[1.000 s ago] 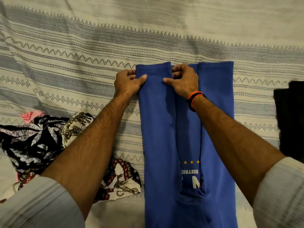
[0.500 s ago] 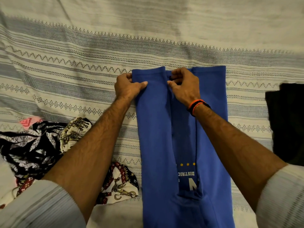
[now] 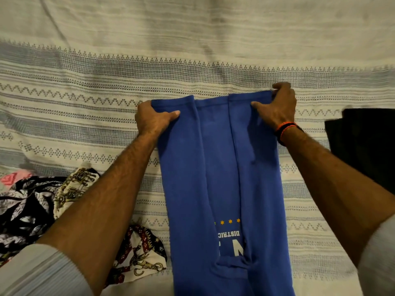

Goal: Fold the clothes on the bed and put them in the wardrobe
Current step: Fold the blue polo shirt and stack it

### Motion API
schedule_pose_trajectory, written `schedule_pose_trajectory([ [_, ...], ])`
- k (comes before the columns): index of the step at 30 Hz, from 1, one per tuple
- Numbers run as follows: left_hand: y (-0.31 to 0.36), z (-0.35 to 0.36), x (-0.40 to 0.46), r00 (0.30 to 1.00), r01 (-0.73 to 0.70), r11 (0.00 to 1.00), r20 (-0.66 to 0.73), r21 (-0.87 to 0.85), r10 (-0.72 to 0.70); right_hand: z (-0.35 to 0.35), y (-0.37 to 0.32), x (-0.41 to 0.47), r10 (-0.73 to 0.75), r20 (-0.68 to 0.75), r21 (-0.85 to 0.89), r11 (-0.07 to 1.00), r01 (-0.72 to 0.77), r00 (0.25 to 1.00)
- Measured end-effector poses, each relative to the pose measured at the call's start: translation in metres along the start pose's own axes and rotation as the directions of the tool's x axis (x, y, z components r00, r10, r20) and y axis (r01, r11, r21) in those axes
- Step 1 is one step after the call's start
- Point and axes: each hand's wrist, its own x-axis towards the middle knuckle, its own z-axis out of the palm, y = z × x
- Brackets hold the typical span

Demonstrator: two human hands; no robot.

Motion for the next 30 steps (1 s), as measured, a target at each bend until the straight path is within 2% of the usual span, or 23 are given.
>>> schedule_pose_trajectory([
  [2, 0.0, 0.0, 0.002, 1.0, 0.018, 0.999, 0.002, -0.031, -0.018, -0.006, 0.001, 0.007, 0.039, 0.07, 0.084, 0.995, -0.044, 0.997],
  [6, 0.001, -0.002, 0.004, 0.996, 0.078, 0.993, 0.048, -0.094, -0.074, -0.012, -0.003, 0.014, 0.016, 0.246, 0.077, 0.996, -0.036, 0.969],
  [9, 0.006, -0.007, -0.002, 0.995, 0.063, 0.991, 0.086, -0.121, -0.053, -0.019, -0.005, 0.011, -0.014, 0.282, 0.084, 0.996, -0.01, 0.959],
  [13, 0.014, -0.02, -0.021, 0.99, -0.034, 0.998, 0.135, -0.058, 0.042, -0.04, -0.01, -0.009, -0.115, 0.259, 0.099, 0.991, 0.092, 0.959],
  [18, 0.016, -0.043, -0.064, 0.951, -0.263, 0.962, 0.185, 0.074, 0.246, -0.072, -0.011, -0.049, -0.279, 0.265, 0.12, 0.959, 0.255, 0.923],
  [23, -0.009, -0.065, -0.131, 0.888, -0.439, 0.871, 0.259, 0.223, 0.381, -0.09, 0.014, -0.103, -0.384, 0.243, 0.125, 0.923, 0.364, 0.891],
  [25, -0.029, -0.069, -0.161, 0.858, -0.502, 0.792, 0.312, 0.348, 0.407, -0.092, 0.032, -0.131, -0.423, 0.242, 0.119, 0.906, 0.406, 0.873],
  [28, -0.072, -0.064, -0.197, 0.834, -0.548, 0.656, 0.393, 0.519, 0.387, -0.089, 0.073, -0.168, -0.463, 0.281, 0.059, 0.883, 0.466, 0.841],
  [30, -0.106, -0.054, -0.214, 0.821, -0.568, 0.56, 0.47, 0.603, 0.325, -0.084, 0.104, -0.188, -0.452, 0.391, -0.076, 0.852, 0.518, 0.801],
])
